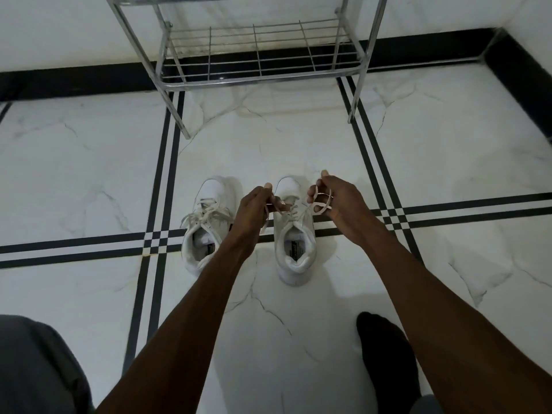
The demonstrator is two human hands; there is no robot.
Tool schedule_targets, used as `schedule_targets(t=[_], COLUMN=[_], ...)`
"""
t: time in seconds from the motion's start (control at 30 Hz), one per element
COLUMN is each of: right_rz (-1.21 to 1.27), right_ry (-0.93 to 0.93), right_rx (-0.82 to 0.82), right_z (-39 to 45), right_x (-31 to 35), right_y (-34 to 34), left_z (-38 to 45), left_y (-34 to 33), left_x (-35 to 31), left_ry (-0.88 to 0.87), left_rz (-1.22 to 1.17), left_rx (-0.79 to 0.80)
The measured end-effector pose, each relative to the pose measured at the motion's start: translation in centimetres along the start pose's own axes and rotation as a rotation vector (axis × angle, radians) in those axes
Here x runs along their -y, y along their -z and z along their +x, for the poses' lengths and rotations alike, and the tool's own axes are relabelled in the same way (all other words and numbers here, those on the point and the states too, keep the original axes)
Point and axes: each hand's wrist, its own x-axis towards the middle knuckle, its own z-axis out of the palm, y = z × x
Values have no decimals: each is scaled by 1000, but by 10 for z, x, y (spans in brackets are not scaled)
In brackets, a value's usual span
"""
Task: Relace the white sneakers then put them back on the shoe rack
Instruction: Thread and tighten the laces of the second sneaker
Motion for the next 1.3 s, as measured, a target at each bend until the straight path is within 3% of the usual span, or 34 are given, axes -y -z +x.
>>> schedule_targets(t=[0.17, 0.4, 0.67, 0.93, 1.13, 1.3], right_rz=[-323, -455, -387, -401, -408, -436], right_ry=[112, 60, 25, 40, 43, 55], right_rx=[47, 110, -131, 103, -110, 1], right_z=[4, 10, 14, 12, 15, 14], right_x=[-5, -5, -8, -8, -11, -9], right_y=[-3, -7, -14, -15, -25, -20], left_z=[6, 8, 13, 14, 18, 22], left_y=[-7, -1, -3, -8, -11, 2], left_x=[5, 5, 7, 3, 8, 11], left_ry=[-90, -252, -338, -336, -305, -113], left_rz=[107, 362, 503, 561, 506, 178], left_rx=[37, 69, 94, 93, 91, 114])
